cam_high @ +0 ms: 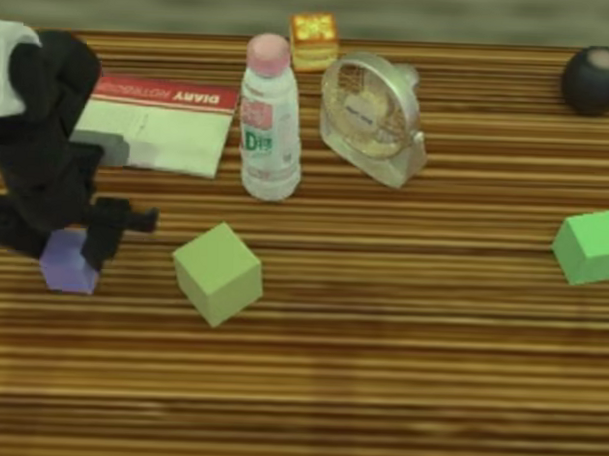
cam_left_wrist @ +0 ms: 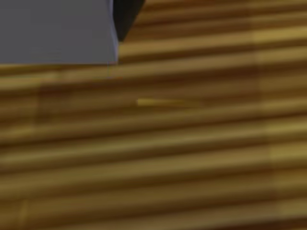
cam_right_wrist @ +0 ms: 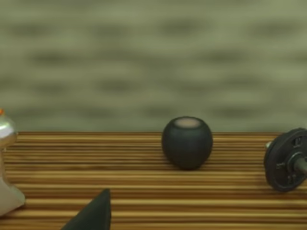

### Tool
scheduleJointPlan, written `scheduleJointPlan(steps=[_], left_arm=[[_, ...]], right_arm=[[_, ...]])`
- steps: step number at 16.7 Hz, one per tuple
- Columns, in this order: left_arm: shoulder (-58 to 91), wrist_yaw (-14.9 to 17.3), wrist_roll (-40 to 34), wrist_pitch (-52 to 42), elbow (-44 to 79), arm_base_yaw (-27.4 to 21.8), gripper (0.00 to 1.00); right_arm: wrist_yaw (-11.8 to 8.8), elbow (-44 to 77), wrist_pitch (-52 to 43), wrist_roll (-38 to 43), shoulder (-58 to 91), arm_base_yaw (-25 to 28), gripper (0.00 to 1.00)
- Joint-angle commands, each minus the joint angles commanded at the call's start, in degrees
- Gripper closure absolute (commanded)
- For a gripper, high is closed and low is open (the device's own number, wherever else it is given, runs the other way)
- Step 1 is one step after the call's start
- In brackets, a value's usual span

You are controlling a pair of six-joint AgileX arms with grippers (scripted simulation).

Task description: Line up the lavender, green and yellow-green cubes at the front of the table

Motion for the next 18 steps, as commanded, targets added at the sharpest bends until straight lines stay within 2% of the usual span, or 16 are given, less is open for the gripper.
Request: scheduleJointPlan(steps=[6,10,13,18], left_arm=[[-2.36,-0.01,0.01,-3.81,2.11,0.27,1.00],[-0.55,-0.11,-1.96,-4.78,4.09,-2.13,1.00],[4.09,-0.34,-9.40,-8.12,11.38,-9.19,1.00],[14.31,-0.70,-31.53,-16.01,28.43,-27.00,1.00]], right_arm=[[0.00,0.00,0.00,0.00,0.00,0.00,0.00],[0.00,0.00,0.00,0.00,0.00,0.00,0.00],[0.00,0.00,0.00,0.00,0.00,0.00,0.00],[0.00,0.00,0.00,0.00,0.00,0.00,0.00]])
